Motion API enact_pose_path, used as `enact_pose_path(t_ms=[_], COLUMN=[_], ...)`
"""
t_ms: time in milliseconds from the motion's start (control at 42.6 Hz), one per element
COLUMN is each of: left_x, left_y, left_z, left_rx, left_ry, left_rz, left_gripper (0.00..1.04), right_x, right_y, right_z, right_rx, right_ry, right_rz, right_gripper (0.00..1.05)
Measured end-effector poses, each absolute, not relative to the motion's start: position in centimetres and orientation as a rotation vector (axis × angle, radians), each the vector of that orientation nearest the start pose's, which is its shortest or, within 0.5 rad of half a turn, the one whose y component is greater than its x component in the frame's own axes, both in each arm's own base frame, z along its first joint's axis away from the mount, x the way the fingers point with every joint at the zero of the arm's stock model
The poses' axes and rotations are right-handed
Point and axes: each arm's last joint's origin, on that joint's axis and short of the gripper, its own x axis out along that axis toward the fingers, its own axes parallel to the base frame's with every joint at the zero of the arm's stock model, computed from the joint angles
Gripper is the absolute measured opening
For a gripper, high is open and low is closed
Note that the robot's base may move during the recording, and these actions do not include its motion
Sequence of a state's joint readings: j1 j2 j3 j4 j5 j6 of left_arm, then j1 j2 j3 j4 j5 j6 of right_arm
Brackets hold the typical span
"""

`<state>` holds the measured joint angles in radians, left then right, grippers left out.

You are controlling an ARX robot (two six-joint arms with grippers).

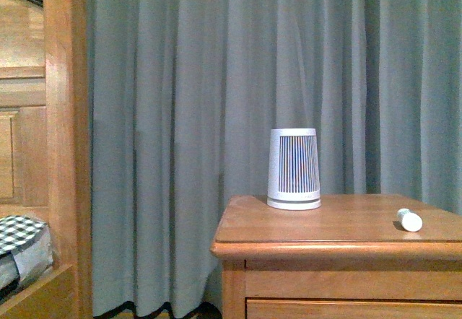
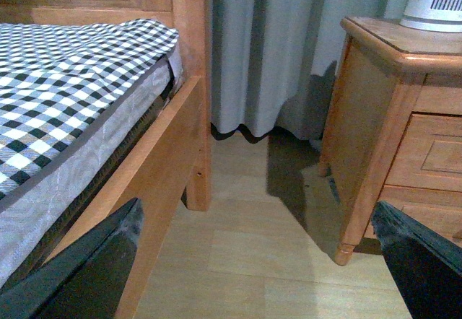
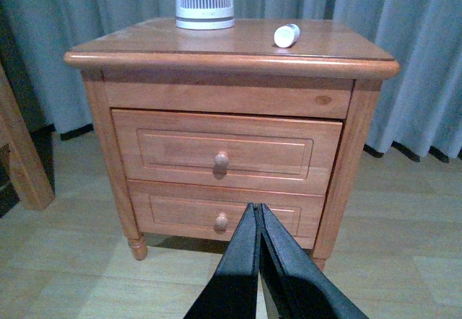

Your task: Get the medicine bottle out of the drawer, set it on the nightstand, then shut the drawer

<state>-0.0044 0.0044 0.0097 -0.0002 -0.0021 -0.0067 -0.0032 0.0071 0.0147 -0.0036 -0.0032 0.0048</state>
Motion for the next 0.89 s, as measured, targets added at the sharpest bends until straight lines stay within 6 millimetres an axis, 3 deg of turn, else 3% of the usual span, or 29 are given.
enact_pose_path(t_ms=[470, 893], left_x=[9.74, 9.74], left_y=[-0.04, -0.04], left_z=[16.65, 16.65], left_rx=[-0.007, -0.007], left_ry=[-0.005, -0.005], left_rz=[-0.002, -0.002], left_gripper=[0.98, 0.98], right_x=[9.72, 9.72], right_y=[-0.02, -0.02], right_z=[16.77, 16.77], right_rx=[0.002, 0.003], right_ry=[-0.005, -0.005], right_rz=[0.000, 0.000], right_gripper=[0.04, 0.93])
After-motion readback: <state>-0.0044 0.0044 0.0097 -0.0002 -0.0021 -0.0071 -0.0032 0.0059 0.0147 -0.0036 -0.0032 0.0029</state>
